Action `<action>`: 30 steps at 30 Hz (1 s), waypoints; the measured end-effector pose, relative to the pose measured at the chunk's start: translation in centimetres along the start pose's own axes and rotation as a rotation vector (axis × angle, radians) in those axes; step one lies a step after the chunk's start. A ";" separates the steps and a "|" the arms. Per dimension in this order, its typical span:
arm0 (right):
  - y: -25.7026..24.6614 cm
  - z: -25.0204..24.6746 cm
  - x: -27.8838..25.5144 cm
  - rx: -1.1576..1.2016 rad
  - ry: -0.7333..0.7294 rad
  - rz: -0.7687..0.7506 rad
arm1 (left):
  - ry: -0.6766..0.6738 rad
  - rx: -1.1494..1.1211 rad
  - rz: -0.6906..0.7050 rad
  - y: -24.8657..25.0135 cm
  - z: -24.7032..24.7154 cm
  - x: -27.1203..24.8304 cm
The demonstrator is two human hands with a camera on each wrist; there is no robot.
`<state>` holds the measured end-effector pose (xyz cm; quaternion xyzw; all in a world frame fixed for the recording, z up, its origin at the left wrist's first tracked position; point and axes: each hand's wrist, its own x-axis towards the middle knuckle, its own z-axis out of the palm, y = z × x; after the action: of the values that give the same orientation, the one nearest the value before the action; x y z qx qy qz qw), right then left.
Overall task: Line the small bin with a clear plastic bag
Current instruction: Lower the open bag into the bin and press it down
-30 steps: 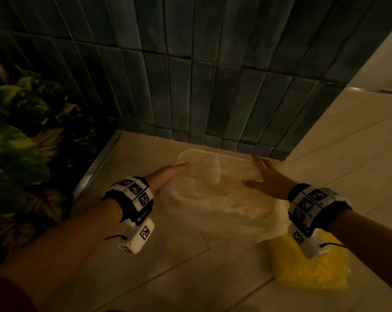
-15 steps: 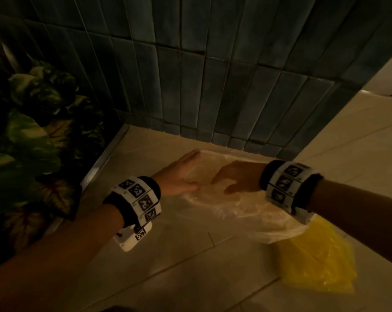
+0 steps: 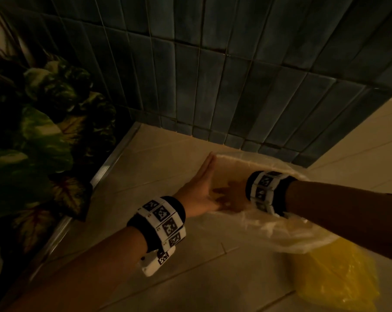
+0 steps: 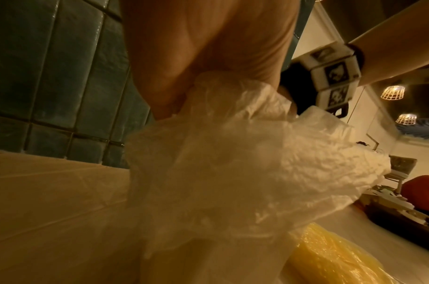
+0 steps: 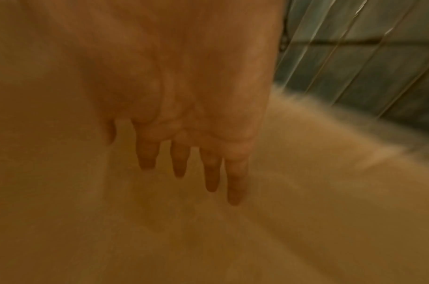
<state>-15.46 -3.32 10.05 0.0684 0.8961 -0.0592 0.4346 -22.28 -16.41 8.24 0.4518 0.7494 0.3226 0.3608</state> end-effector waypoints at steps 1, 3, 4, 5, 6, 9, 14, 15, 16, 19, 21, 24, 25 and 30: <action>0.5 -0.8 -0.8 -0.018 0.022 -0.022 | -0.002 0.010 -0.002 0.1 -0.1 -0.1; 1.9 -2.5 -2.8 -0.011 0.053 -0.073 | -0.003 0.015 -0.016 0.2 -0.1 -0.2; 2.7 -3.0 -3.7 -0.012 0.070 -0.094 | 0.000 0.016 -0.021 0.2 -0.2 -0.2; 3.4 -3.2 -4.6 -0.035 0.044 -0.102 | 0.001 0.016 -0.025 0.3 -0.2 -0.3; 4.0 -3.0 -5.3 -0.078 -0.005 -0.099 | 0.000 0.013 -0.030 0.3 -0.2 -0.3; 5.0 0.1 -5.6 -0.170 -0.236 0.044 | -0.010 0.014 -0.042 0.7 -0.3 -0.5; 5.2 4.7 -2.4 -0.243 -0.459 0.147 | -0.003 0.116 -0.041 0.9 -0.1 -0.4; 5.2 4.8 -2.6 -0.236 -0.464 0.148 | -0.004 0.118 -0.050 0.9 0.0 -0.3; 5.4 4.8 -3.0 -0.201 -0.450 0.150 | -0.007 0.123 -0.056 0.8 0.0 -0.3; 6.2 3.1 -6.0 0.018 -0.262 0.161 | -0.042 0.222 -0.064 1.2 -0.5 -0.4; 7.2 1.9 -8.9 0.181 -0.042 0.134 | -0.073 0.368 -0.119 2.0 -1.2 -0.4; 9.0 1.4 -13.0 0.319 0.278 0.120 | -0.004 0.543 -0.142 4.3 -2.0 -0.2; 9.6 1.9 -13.8 0.354 0.379 0.143 | 0.038 0.581 -0.099 5.3 -2.1 -0.1; 9.7 6.9 -14.2 0.602 0.509 0.341 | -0.130 0.492 0.105 10.5 0.4 2.0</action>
<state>0.25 4.07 16.59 0.3519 0.8933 -0.2266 0.1637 -17.92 -10.48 16.04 0.5842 0.7559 0.1193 0.2702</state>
